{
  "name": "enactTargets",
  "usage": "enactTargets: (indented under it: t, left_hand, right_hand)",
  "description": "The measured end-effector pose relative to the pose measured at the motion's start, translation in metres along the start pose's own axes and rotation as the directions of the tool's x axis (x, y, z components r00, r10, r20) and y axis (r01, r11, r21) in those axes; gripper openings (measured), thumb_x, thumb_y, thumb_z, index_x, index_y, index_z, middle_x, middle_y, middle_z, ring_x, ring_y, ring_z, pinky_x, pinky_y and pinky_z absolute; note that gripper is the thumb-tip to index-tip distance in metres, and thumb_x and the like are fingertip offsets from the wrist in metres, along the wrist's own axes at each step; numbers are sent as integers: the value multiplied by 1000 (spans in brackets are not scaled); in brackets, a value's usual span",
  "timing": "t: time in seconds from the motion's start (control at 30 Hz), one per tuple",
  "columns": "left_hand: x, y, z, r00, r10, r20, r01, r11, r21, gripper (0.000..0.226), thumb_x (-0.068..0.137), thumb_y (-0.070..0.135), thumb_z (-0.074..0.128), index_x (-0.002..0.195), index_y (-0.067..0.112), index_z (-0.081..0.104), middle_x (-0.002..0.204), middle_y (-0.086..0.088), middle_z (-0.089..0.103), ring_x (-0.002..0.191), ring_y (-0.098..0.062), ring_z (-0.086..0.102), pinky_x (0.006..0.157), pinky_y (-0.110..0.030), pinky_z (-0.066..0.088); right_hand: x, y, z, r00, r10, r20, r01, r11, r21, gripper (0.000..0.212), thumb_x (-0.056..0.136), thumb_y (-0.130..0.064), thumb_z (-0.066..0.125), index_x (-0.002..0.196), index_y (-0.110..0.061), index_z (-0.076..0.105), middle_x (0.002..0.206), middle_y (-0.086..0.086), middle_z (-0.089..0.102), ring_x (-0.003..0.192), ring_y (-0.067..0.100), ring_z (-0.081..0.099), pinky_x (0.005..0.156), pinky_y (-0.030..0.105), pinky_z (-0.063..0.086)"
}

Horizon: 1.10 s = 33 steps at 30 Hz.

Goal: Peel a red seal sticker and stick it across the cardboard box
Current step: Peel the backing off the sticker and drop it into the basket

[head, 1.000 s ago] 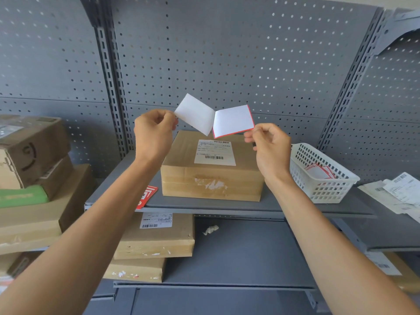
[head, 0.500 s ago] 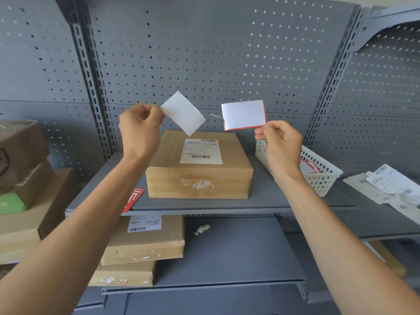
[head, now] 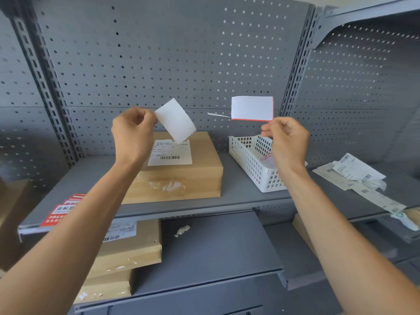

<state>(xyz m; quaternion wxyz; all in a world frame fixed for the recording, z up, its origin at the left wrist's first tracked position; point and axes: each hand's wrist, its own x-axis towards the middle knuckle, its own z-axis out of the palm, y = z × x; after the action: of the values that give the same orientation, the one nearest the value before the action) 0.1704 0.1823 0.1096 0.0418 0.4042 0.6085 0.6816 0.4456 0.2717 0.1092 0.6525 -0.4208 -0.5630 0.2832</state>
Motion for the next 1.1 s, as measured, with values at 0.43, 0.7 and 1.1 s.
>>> enactTargets:
  t: [0.43,0.7,1.1]
  left_hand:
    - [4,-16,-33,975,167,146,-201,946,256,14,96,22,60,86,22,70,87,17,69,83,12,60,76,-7,40]
    - [10,-18,-46,962,230,145,-267,906,329,12,98,20,60,94,17,71,85,16,64,74,4,57,72,-19,42]
    - [6,-3,-17,965,239,106,-256,946,199,16,97,27,58,88,19,69,85,19,67,83,14,59,76,-11,42]
  right_hand:
    - [11,2,1,1000,28,-9,-29,1000,-12,18,92,-5,54,96,-6,72,85,2,77,71,5,70,59,12,46]
    - [16,1,1,1000,17,-22,-16,999,32,21,89,-6,53,81,-19,67,80,1,75,72,12,71,57,12,46]
    - [23,2,-27,995,29,-91,-30,1000,-9,17,89,-6,54,91,-13,69,80,-2,75,65,8,69,56,13,46]
